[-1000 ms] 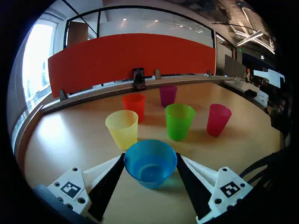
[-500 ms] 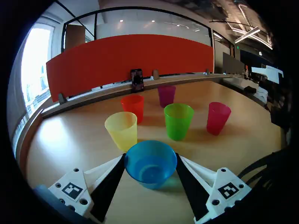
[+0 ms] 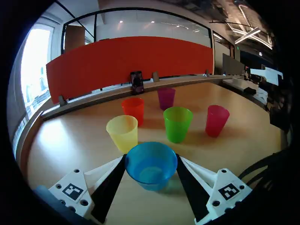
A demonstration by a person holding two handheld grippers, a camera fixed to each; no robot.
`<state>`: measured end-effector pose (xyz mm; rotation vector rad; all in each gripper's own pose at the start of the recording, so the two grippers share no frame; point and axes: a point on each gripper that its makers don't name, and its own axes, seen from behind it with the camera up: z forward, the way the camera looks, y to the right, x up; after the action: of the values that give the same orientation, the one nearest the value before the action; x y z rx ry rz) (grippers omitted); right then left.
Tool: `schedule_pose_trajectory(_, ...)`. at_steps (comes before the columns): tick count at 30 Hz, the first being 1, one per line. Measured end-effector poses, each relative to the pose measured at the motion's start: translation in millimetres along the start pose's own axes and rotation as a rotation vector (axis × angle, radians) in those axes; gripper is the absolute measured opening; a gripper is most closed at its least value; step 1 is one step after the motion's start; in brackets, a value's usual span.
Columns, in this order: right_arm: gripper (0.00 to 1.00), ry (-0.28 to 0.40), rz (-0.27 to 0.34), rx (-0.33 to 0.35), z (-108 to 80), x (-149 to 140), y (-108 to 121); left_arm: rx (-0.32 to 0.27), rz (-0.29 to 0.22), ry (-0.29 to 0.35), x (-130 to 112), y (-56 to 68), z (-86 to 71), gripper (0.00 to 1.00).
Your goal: Pour water
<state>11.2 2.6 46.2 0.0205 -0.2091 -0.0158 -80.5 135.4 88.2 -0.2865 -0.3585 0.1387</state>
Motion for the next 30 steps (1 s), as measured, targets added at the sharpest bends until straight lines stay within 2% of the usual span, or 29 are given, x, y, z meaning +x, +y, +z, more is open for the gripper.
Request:
schedule_pose_trajectory(11, 1.00, 0.018, 0.006, 0.016, 0.4, 14, -13, 0.012, -0.013, 0.041, 33, -10.6, -24.2, 0.90)
schedule_pose_trajectory(18, 0.99, 0.013, -0.001, 0.038, 2.4, 14, -25, 0.013, -0.024, 0.041, 42, -15.8, -39.5, 0.90)
schedule_pose_trajectory(24, 1.00, -0.008, -0.016, 0.071, 5.9, 6, -43, 0.005, -0.035, 0.035, 46, -16.8, -54.0, 0.90)
schedule_pose_trajectory(30, 0.99, -0.034, -0.039, 0.123, 10.2, -6, -71, -0.013, -0.028, 0.032, 49, -14.1, -69.9, 0.90)
